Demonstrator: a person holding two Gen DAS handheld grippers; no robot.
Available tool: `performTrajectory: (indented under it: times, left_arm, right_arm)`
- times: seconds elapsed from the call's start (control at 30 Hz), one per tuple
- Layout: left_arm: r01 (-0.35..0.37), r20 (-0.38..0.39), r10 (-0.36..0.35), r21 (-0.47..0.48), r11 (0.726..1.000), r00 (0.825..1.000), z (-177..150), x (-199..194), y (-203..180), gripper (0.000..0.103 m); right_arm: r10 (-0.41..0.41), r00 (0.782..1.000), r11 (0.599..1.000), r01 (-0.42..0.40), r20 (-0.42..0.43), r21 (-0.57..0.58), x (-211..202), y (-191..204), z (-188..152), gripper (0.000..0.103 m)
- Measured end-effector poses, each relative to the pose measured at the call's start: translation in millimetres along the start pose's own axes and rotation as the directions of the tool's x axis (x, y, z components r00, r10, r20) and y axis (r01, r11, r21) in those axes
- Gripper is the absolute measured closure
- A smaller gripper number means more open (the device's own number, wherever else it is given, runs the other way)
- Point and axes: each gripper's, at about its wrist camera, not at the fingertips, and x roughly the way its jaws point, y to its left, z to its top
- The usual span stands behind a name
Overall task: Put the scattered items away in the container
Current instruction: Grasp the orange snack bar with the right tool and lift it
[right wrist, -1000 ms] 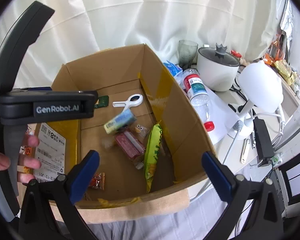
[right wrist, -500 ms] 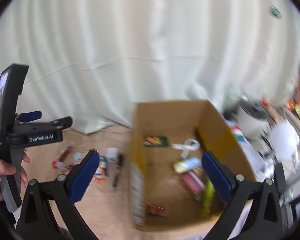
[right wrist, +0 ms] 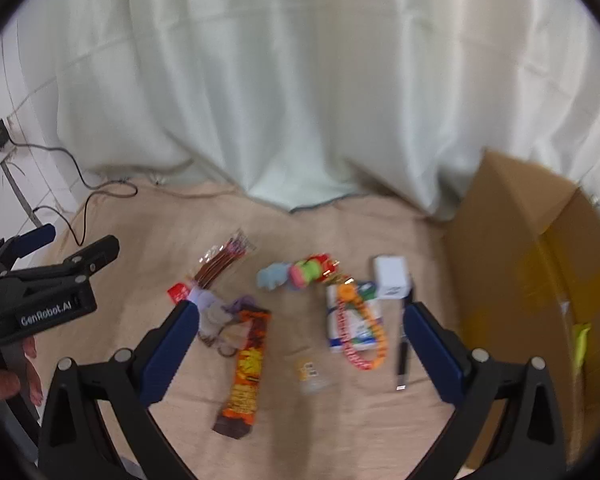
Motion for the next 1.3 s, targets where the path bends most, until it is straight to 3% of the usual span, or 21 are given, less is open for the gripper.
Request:
performTrajectory:
  times: [0.07,0.17,0.33,0.4,0.47,0.63,1.07,1.1,1.13,1.17,1.3]
  left_arm:
    - [-0.012,-0.037,0.012,0.002,1.0,0.999,-17.1,22.3,5.2,0.0]
    - [0.029,-0.095,-0.03,-0.015,0.999,0.995,-40.2,49.9,11.6,0.0]
    - [0.037,-0.094,-0.034,0.023,0.999,0.995,-58.5,67.5,11.1,0.0]
    - [0.044,-0.075,-0.043,0.004,0.999,0.996,-59.7,67.9,14.8,0.0]
    - [0.075,-0.075,-0.075,-0.011,0.997,0.994,-59.7,69.3,16.9,0.0]
    - [0.095,-0.083,-0.096,-0.02,0.995,0.992,-62.9,75.1,19.2,0.0]
    - [0.108,-0.073,-0.108,-0.01,0.994,0.991,-63.8,78.4,14.5,0.0]
    - [0.104,-0.072,-0.104,-0.005,0.995,0.992,-64.1,78.6,13.3,0.0]
    - [0.102,-0.072,-0.101,0.0,0.995,0.992,-64.2,79.0,12.3,0.0]
    - [0.101,-0.074,-0.1,0.004,0.995,0.992,-64.3,79.4,11.4,0.0]
    - [0.111,-0.073,-0.11,0.014,0.994,0.991,-64.7,81.4,10.2,0.0]
  right_arm:
    - [-0.026,0.999,1.0,0.026,-0.037,0.011,24.1,11.2,-11.8,0.0]
    - [-0.006,0.997,1.0,0.007,-0.08,0.005,44.5,20.0,-32.7,0.0]
    - [-0.019,0.994,0.996,0.009,-0.106,-0.091,58.0,39.9,-51.0,0.0]
    - [0.018,0.995,0.996,-0.027,-0.103,-0.086,62.1,42.6,-54.6,0.001]
    - [0.044,0.993,0.995,-0.053,-0.109,-0.087,66.0,44.4,-55.7,0.007]
    - [0.086,0.983,0.993,-0.097,-0.162,-0.062,83.3,44.7,-61.0,0.047]
    - [0.068,0.975,0.995,-0.081,-0.212,-0.05,100.9,40.5,-70.1,0.049]
    - [0.059,0.976,0.996,-0.073,-0.212,-0.06,100.9,41.7,-69.9,0.055]
    - [0.052,0.976,0.995,-0.068,-0.209,-0.067,100.6,42.7,-69.6,0.068]
    - [0.049,0.978,0.996,-0.063,-0.205,-0.065,100.2,42.2,-69.3,0.076]
    - [0.088,0.978,0.995,-0.093,-0.188,-0.017,95.5,33.8,-66.1,0.077]
